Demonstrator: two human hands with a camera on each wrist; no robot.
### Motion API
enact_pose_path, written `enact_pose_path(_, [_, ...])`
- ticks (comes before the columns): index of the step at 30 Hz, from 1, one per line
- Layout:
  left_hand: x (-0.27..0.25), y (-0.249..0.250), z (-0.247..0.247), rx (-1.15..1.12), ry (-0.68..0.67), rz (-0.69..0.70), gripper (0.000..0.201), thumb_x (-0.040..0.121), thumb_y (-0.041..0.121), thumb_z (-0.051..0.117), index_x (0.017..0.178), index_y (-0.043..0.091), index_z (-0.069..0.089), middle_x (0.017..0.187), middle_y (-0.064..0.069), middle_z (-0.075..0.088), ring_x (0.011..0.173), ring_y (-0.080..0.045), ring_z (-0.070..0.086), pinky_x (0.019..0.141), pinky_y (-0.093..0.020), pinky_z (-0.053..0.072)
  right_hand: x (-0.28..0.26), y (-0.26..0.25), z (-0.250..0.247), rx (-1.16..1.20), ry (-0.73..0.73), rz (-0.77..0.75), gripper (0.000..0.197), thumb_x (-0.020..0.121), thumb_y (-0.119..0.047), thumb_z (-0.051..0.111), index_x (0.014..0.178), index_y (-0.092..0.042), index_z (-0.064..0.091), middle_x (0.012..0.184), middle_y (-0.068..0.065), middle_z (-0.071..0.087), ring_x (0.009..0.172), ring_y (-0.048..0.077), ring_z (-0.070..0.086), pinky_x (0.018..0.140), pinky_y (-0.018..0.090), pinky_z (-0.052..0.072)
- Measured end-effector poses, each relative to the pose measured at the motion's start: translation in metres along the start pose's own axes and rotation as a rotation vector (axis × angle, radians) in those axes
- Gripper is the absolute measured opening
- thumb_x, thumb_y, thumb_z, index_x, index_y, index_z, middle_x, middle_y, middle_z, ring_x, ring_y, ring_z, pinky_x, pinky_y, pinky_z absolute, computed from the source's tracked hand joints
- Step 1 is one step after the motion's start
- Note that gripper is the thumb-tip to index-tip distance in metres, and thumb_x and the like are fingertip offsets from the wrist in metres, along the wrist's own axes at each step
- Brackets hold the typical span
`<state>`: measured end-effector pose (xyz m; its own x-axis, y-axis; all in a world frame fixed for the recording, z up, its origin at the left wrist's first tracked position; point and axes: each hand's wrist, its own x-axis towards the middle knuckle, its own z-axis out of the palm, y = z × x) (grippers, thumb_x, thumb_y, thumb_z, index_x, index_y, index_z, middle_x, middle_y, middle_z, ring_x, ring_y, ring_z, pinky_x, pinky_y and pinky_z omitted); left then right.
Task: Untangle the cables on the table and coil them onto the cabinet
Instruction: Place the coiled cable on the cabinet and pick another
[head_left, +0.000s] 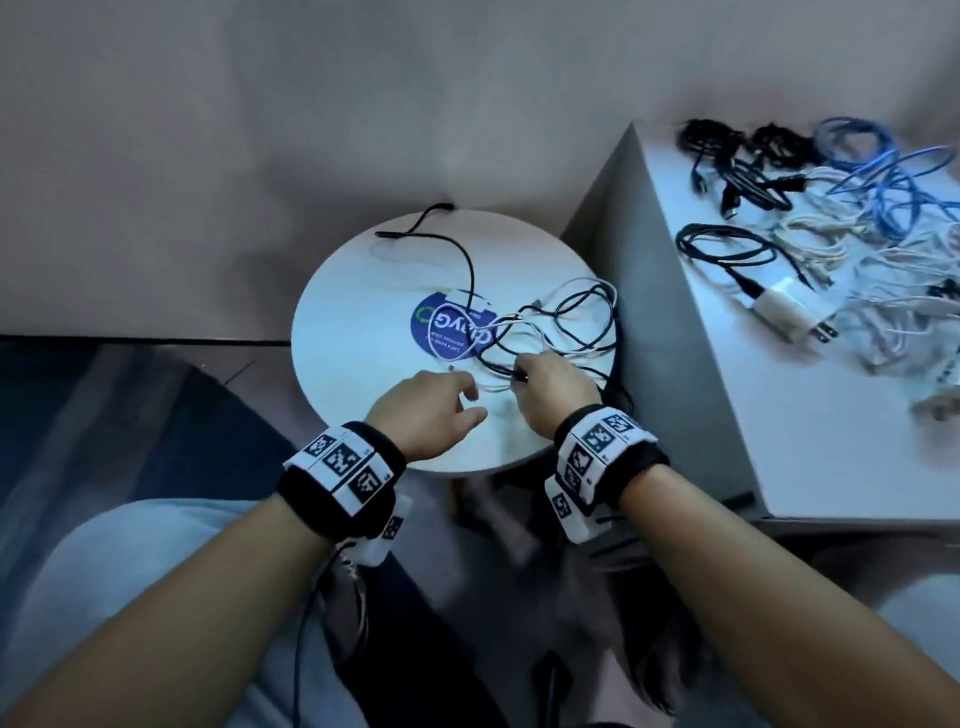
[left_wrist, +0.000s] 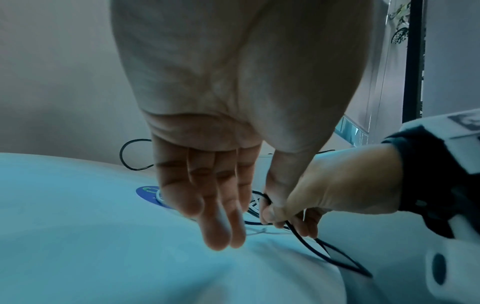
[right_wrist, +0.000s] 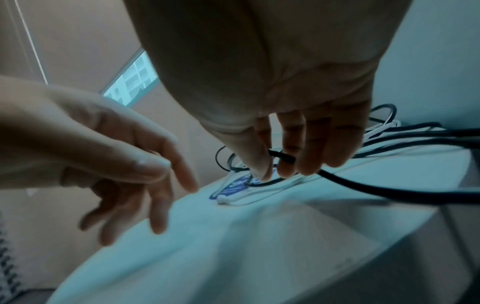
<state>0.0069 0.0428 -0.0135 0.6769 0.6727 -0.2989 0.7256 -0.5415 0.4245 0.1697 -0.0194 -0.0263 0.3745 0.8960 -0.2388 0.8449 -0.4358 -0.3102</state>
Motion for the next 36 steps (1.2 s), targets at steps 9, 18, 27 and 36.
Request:
enact_pose_path(9, [0.023, -0.005, 0.012, -0.009, -0.009, -0.041, 0.055, 0.096, 0.033, 0.058, 0.148, 0.027, 0.041, 0.122, -0.003, 0.065, 0.113, -0.026, 0.057, 0.094, -0.038, 0.047, -0.03, 0.018, 0.016, 0.381, 0.105, -0.089, 0.045, 0.097, -0.02, 0.058, 0.141, -0.012, 0.051, 0.134, 0.008, 0.05, 0.113, 0.023, 0.058, 0.097, 0.023, 0.035])
enact_pose_path(18, [0.032, -0.008, -0.007, -0.089, 0.138, -0.058, 0.015, 0.101, 0.032, 0.057, 0.095, 0.019, 0.056, 0.105, -0.004, 0.049, 0.094, -0.022, 0.05, 0.085, -0.035, 0.04, -0.032, 0.009, 0.011, 0.407, 0.114, -0.085, 0.03, 0.096, -0.025, 0.056, 0.124, -0.016, 0.056, 0.126, 0.006, 0.044, 0.103, 0.025, 0.06, 0.094, 0.042, 0.048])
enact_pose_path(27, [0.004, -0.002, -0.053, -0.767, -0.202, 0.15, 0.009, 0.092, 0.019, 0.056, 0.084, 0.014, 0.055, 0.077, -0.007, 0.065, 0.074, -0.023, 0.06, 0.068, -0.03, 0.044, -0.034, 0.0, 0.009, 0.439, 0.096, -0.099, 0.026, 0.098, -0.024, 0.053, 0.121, -0.012, 0.055, 0.123, 0.003, 0.056, 0.114, 0.018, 0.052, 0.096, 0.034, 0.04])
enact_pose_path(36, [-0.014, 0.006, -0.074, -1.428, -0.226, 0.36, 0.036, 0.066, 0.028, 0.06, 0.062, 0.019, 0.026, 0.053, 0.002, 0.015, 0.047, -0.013, 0.012, 0.051, -0.033, 0.013, -0.024, 0.013, -0.003, 0.502, 0.068, -0.005, 0.031, 0.096, -0.021, 0.051, 0.126, -0.013, 0.052, 0.13, 0.0, 0.057, 0.119, 0.018, 0.052, 0.095, 0.028, 0.038])
